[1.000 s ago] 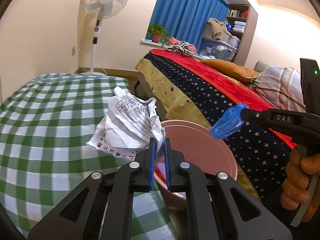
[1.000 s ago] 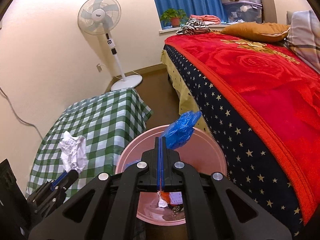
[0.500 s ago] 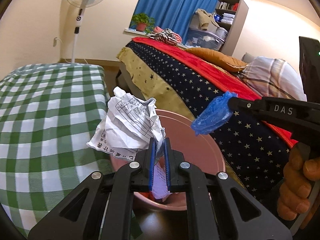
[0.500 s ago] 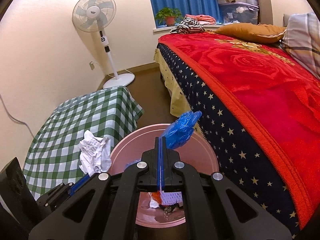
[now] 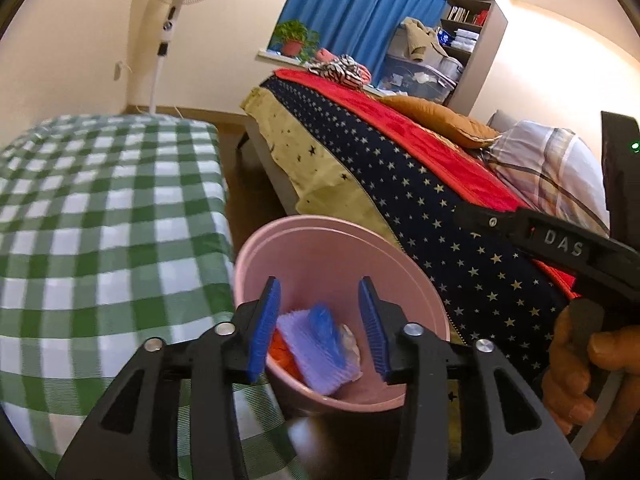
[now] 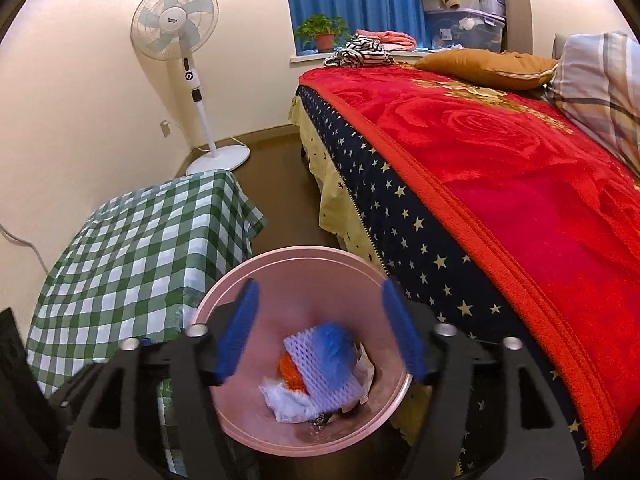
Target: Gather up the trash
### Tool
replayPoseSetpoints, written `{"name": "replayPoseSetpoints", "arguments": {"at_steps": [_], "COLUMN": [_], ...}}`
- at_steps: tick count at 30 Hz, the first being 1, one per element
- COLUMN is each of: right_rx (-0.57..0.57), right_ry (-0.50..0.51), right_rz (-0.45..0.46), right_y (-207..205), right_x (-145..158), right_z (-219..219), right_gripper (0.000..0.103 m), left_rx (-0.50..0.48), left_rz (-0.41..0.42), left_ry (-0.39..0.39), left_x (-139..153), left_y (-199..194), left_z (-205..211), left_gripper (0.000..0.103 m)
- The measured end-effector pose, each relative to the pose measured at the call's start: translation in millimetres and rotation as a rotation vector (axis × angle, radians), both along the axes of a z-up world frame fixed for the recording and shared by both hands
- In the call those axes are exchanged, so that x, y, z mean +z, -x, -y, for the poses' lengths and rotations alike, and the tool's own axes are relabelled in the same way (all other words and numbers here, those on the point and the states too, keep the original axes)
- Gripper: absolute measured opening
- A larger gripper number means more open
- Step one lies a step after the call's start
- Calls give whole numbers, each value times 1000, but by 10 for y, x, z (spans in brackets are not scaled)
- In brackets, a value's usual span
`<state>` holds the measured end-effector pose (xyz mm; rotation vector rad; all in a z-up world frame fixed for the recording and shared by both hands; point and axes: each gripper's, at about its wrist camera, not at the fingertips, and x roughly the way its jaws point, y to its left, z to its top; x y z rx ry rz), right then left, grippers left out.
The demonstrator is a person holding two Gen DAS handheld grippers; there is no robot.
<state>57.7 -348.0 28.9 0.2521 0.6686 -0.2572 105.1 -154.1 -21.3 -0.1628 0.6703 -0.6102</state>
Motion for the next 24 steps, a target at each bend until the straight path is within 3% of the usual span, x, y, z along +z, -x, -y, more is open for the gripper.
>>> {"name": "replayPoseSetpoints", "arguments": {"at_steps": [2,4,6,10,14,17,24], "right_rx": [4,9,17,58,125,146,176], "right_ry": [-1,-2,-5,-5,29,34,51], "right_rz": [12,23,33,50,78,91,85], "right_y": [39,91,146,270,476,644,1061], "right_x": [18,42,70,130,183,166,31], "right_z": [-34,-75,-127,-288,-595,-775,-1198], "right_gripper": [85,93,97,98,98,98,98], "left_rx": [28,47,84,171,246,297,403], "left_rz": [29,45,66,103,160,190,172], "left_ry": [-23,-37,-63,-104,-200,-243,-284], "left_x": [97,183,290,492,692,753,627], "left_y": [69,118,196,374,672,901,1326], "left_z": [-98,-198,-341,-606,-789,-927,-1257], "left_gripper": [60,61,70,78,82,95,95]}}
